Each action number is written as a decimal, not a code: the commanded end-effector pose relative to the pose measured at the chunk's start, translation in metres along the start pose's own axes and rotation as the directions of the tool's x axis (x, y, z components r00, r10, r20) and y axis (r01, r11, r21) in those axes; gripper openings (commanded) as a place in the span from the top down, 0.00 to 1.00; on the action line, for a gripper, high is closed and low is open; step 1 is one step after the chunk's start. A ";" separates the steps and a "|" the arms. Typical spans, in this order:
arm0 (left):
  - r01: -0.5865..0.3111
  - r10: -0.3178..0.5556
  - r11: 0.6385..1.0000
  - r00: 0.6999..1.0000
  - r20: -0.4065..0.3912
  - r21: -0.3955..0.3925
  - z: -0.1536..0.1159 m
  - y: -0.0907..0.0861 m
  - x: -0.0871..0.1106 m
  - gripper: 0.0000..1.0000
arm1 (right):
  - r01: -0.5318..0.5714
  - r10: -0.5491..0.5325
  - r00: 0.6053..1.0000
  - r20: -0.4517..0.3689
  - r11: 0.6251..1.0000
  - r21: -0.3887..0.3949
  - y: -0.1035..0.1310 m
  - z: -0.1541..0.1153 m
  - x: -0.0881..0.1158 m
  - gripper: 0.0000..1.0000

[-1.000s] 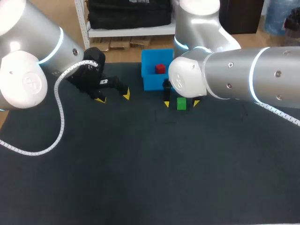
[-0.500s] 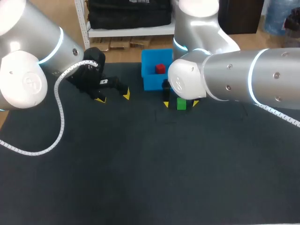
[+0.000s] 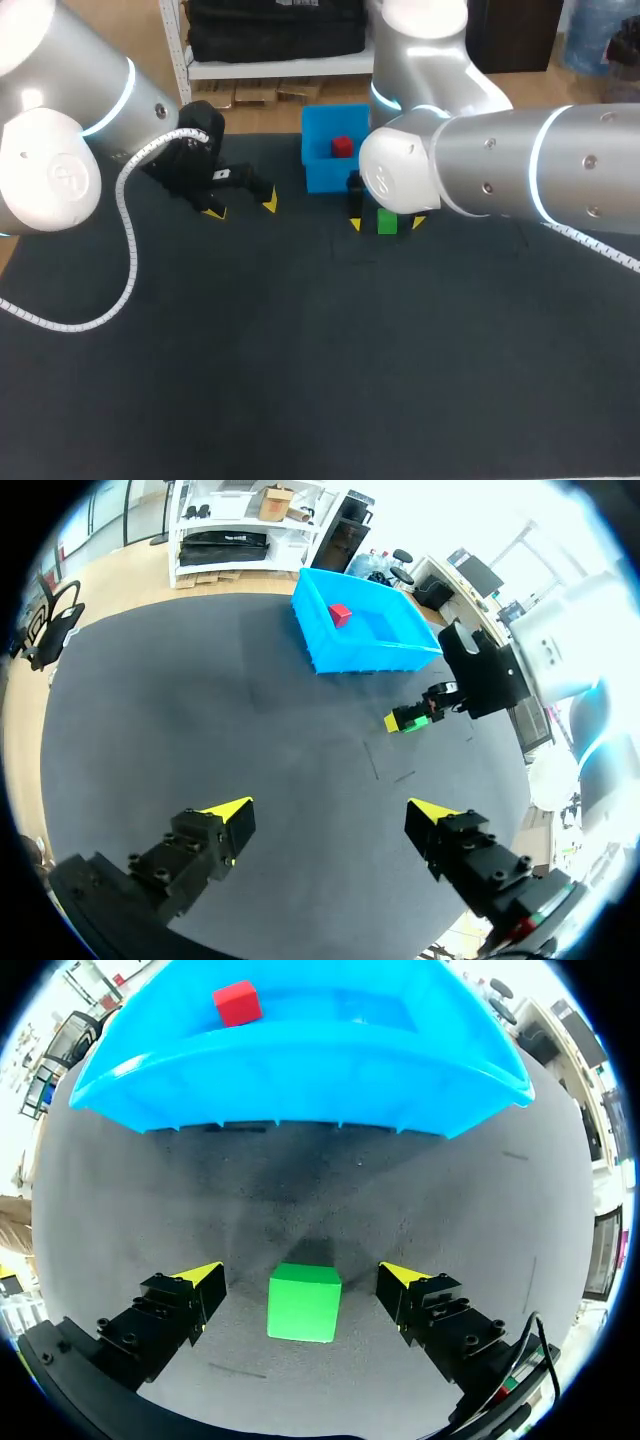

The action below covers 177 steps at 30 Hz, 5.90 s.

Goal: Use the left arm to pick the red cube and place it into the blue plastic box first, then use the right arm to grasp the green cube and put it into the same blue plastic box after the first action is fully finished.

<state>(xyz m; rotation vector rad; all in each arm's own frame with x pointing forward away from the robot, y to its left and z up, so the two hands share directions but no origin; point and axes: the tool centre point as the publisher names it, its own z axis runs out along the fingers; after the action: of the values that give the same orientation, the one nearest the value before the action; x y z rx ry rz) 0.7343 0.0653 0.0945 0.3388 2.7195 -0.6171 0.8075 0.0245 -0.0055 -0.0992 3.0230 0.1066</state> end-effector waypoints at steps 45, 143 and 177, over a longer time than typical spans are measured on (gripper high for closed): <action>-0.001 0.001 1.000 1.000 0.000 0.003 0.001 0.001 -0.001 0.00 | 0.021 -0.023 0.997 0.073 1.000 0.023 -0.007 -0.068 -0.003 1.00; -0.001 0.001 1.000 1.000 0.000 0.003 0.001 0.001 -0.001 0.00 | 0.147 -0.138 0.953 0.270 0.989 -0.013 0.003 -0.156 -0.137 1.00; -0.001 0.001 1.000 1.000 0.000 0.003 0.001 0.001 -0.001 0.00 | 0.118 -0.106 0.958 0.267 0.993 -0.027 -0.005 -0.131 -0.160 1.00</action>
<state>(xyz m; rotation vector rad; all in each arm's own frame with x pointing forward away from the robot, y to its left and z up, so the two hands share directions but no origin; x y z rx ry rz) 0.7344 0.0653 0.0945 0.3388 2.7194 -0.6171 0.9389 0.0160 0.1432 -0.2349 2.7136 0.1641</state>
